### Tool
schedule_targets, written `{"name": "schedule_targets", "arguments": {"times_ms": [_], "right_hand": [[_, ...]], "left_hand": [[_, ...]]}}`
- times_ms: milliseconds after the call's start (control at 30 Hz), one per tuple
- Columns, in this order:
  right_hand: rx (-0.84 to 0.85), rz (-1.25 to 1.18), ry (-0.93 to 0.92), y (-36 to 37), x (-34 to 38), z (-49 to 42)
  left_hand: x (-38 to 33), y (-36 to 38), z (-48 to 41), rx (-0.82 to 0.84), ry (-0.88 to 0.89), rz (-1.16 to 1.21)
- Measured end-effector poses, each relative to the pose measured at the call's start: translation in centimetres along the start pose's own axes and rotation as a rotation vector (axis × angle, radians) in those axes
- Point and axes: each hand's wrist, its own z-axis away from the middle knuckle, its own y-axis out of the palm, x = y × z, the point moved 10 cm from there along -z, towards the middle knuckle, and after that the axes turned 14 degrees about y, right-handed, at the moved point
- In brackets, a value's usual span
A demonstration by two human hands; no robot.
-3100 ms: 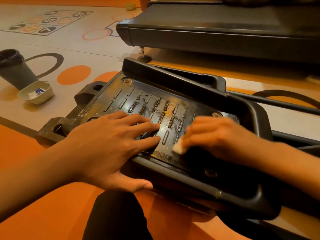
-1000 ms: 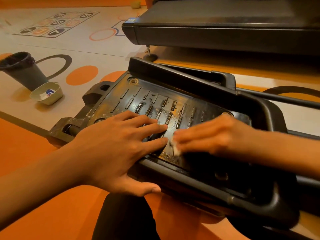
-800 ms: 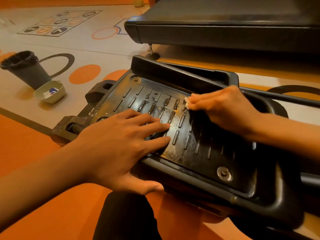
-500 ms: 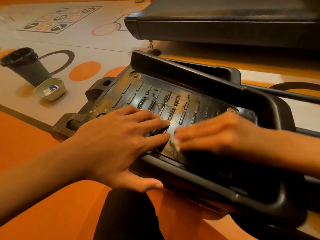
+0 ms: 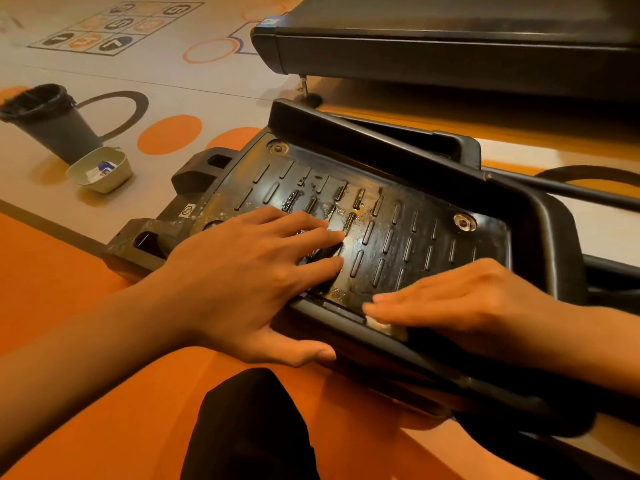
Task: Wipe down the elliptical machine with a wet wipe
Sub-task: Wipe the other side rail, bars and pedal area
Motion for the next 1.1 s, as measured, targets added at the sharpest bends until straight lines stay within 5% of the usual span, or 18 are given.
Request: {"name": "schedule_targets", "arguments": {"times_ms": [267,500,767,1100], "right_hand": [[-0.125,0.208,-0.077,1.7,0.8,-2.4],[-0.128,0.140,-0.077,0.5,0.9,-0.2],[-0.238,0.116,-0.172,2.2,3.6,-11.4],[-0.125,0.048,-0.137,2.0,1.8,-6.6]], "left_hand": [[-1.5,-0.1,3.0,-0.024,-0.164,-0.007],[-4.0,-0.3,7.9,-0.066,-0.282,0.063],[-4.1,-0.8,9.0,-0.003,-0.384,0.074],[-4.4,-0.3,9.7,-0.024,-0.471,0.130]]}}
